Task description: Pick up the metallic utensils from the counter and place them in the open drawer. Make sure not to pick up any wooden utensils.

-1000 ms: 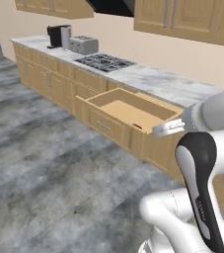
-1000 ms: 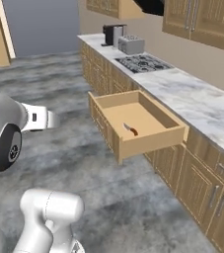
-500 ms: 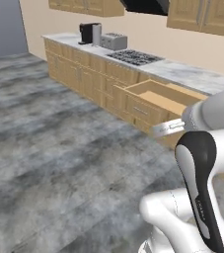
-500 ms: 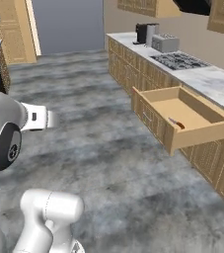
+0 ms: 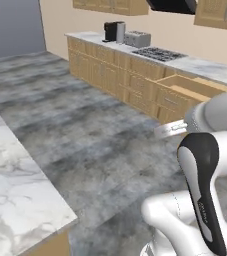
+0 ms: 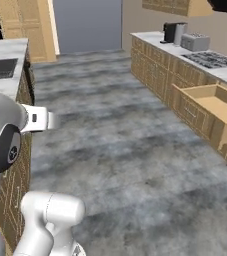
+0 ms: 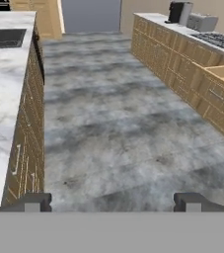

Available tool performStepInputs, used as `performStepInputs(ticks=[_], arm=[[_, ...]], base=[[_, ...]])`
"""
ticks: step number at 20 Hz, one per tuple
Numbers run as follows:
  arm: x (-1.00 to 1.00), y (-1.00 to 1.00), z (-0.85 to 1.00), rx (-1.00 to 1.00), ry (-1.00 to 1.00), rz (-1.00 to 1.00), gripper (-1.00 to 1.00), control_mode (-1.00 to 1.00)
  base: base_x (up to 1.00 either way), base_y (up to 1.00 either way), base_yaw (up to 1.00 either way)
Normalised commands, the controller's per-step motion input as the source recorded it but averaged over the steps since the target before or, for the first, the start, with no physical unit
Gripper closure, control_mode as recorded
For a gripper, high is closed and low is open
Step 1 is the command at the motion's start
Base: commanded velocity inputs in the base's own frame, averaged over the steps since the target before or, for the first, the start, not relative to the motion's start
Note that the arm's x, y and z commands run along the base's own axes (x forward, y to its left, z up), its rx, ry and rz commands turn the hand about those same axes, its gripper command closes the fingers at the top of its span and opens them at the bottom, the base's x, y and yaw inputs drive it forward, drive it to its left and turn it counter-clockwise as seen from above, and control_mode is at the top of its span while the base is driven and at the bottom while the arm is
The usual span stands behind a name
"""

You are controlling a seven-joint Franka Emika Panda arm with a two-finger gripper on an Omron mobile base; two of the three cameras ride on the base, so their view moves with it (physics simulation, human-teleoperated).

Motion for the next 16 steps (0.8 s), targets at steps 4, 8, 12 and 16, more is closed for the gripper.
performStepInputs(ticks=[4,8,12,16], arm=[[0.0,0.0,0.0,0.0,0.0,0.0,-1.0,1.0],[0.0,0.0,0.0,0.0,0.0,0.0,-1.0,1.0],[0.0,0.0,0.0,0.0,0.0,0.0,-1.0,1.0],[0.0,0.0,0.0,0.0,0.0,0.0,-1.0,1.0]], base=[[-1.0,0.92,0.07],[-0.98,1.0,0.04],[-0.76,1.0,0.02],[-0.37,1.0,0.0]])
